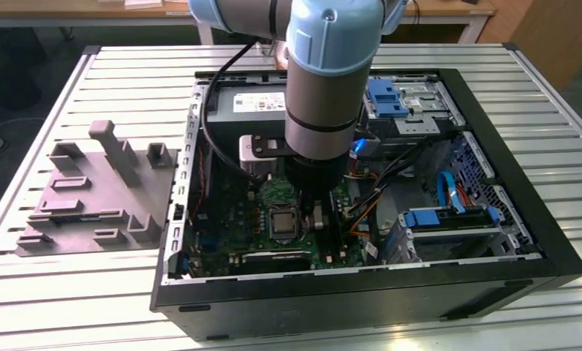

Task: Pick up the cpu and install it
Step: 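Install the first cpu locking lever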

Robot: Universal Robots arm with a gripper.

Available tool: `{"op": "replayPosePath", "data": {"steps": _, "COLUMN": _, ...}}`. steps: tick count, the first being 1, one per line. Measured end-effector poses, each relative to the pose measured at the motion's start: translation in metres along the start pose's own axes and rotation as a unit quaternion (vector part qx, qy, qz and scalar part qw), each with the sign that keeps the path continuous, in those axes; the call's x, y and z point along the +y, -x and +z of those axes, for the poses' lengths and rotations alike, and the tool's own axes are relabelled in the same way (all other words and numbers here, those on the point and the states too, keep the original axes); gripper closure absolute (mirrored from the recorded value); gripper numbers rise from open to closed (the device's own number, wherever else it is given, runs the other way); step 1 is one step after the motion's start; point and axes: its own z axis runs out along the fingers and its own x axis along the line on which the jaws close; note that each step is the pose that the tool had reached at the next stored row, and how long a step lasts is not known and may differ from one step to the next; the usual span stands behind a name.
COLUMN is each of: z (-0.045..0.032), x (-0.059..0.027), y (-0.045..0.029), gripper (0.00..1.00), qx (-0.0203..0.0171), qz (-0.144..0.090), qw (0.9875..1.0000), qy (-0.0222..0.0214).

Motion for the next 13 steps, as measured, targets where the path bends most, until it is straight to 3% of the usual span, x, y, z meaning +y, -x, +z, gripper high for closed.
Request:
{"op": "replayPosePath", "data": {"steps": 6, "z": -0.0166, "x": 0.0003, "y": -0.0011, "gripper": 0.89, "qx": 0.0000, "qz": 0.000, "qw": 1.0000, "qy": 0.0001}}
{"op": "replayPosePath", "data": {"steps": 13, "z": -0.0176, "x": 0.0002, "y": -0.0012, "gripper": 0.89, "qx": -0.0001, "qz": 0.000, "qw": 1.0000, "qy": 0.0001}}
